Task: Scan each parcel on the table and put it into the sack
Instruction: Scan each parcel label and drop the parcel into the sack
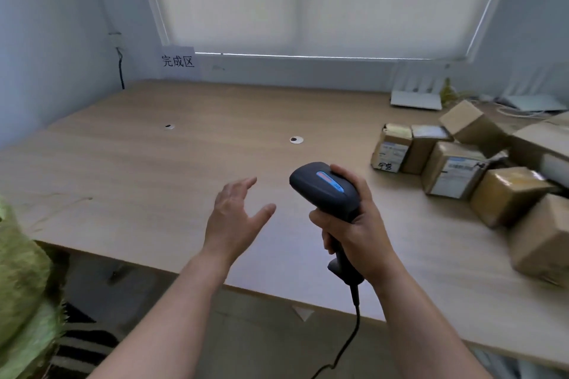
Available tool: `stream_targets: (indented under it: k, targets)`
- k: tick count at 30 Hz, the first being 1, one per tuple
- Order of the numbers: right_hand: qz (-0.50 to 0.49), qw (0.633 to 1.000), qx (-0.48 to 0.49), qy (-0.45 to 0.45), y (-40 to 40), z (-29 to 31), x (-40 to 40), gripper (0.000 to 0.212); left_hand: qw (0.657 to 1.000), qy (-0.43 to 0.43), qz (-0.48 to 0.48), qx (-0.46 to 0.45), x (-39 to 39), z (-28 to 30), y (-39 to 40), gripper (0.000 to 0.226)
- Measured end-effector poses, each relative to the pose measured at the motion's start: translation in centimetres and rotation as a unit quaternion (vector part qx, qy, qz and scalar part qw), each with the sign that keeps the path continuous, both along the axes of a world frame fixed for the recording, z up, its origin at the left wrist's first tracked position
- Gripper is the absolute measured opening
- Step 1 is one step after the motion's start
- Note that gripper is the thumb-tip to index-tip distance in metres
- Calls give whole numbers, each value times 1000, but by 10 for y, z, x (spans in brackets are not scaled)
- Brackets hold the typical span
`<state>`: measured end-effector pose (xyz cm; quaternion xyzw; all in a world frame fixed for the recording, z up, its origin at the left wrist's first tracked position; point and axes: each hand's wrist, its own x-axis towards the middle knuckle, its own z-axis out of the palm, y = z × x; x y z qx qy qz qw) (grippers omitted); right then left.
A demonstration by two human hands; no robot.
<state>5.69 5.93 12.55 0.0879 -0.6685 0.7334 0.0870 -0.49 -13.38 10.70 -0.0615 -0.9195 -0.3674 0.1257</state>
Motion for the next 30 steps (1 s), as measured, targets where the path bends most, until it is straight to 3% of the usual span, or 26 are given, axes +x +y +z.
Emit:
stream_targets:
  k: [15, 30]
  targets:
    - [-163, 987, -1, 6, 147, -11, 0, 67, 988, 18, -153, -26, -64, -7, 167, 63]
    - [-261, 965, 21, -21, 223, -16, -124, 67, 959, 6, -276, -70, -216, -4, 276, 67]
